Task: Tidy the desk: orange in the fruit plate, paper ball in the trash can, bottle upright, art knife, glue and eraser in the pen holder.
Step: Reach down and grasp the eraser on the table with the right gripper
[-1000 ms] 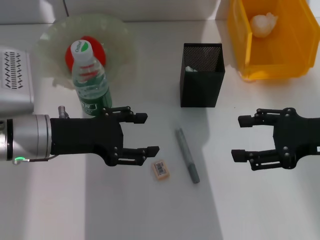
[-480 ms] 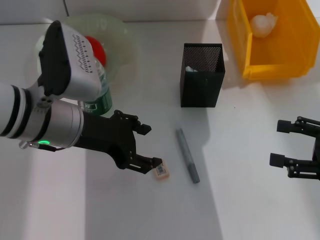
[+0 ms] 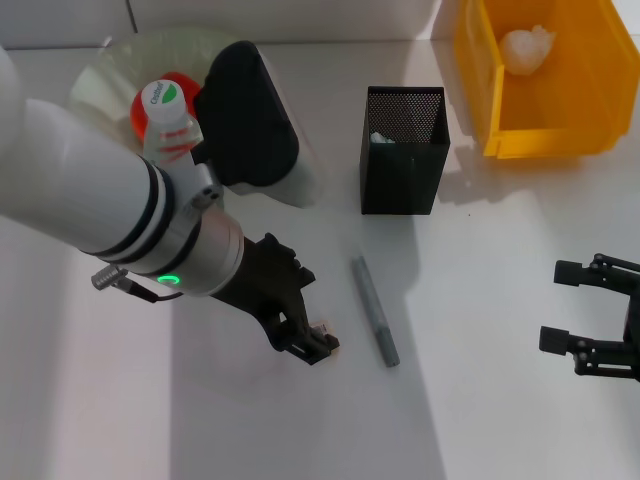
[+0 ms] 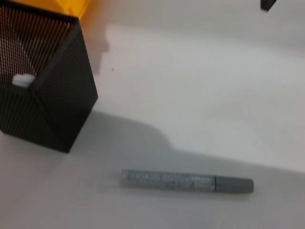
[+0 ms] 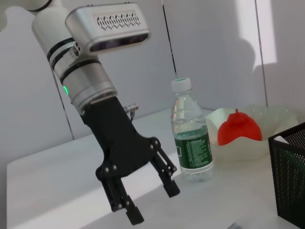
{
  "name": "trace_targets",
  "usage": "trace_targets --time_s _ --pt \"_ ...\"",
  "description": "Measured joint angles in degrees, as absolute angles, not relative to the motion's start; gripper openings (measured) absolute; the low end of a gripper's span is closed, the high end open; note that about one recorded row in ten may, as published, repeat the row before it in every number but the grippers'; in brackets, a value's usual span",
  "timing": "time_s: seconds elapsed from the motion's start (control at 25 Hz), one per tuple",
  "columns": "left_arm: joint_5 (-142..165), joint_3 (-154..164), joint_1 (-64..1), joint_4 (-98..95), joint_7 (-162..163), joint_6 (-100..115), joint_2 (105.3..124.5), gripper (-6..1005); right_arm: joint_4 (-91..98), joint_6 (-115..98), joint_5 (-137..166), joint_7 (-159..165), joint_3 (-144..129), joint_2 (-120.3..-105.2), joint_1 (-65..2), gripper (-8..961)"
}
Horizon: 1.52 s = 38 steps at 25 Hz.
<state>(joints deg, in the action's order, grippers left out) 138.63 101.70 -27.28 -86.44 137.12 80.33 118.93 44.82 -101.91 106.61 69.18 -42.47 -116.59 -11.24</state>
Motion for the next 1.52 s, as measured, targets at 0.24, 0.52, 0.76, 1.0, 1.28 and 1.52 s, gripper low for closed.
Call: trace_targets --time_s 0.24,0.52,0.76,1.0,1.28,1.52 --pt "143.25 106.77 -28.44 -87.74 143.35 80.41 119.16 791 44.11 -101.87 106.71 69.06 -42.45 -116.78 -11.49 835" --pt "143.0 108.39 -29.77 -87.66 147.54 79.97 119.18 791 42.48 -101.63 107.14 68.65 -42.52 -116.81 -11.97 835" --pt "143.0 110.11 -30.97 -86.3 149.51 79.37 119.18 792 42.29 -101.16 107.14 68.42 -42.84 -116.81 -12.03 835" --pt "143.5 111.82 -31.12 -85.48 149.88 77.96 119.18 792 42.11 -100.55 107.15 68.36 -43.07 -116.81 -12.14 834" --pt "143.47 111.94 -32.1 -81.91 150.09 75.4 119.18 788 41.56 -100.45 107.74 68.3 -43.08 -116.81 -12.24 834" --pt "143.54 112.12 -32.28 -80.71 149.82 75.27 119.18 783 40.86 -100.45 107.85 68.29 -43.07 -116.89 -12.22 834"
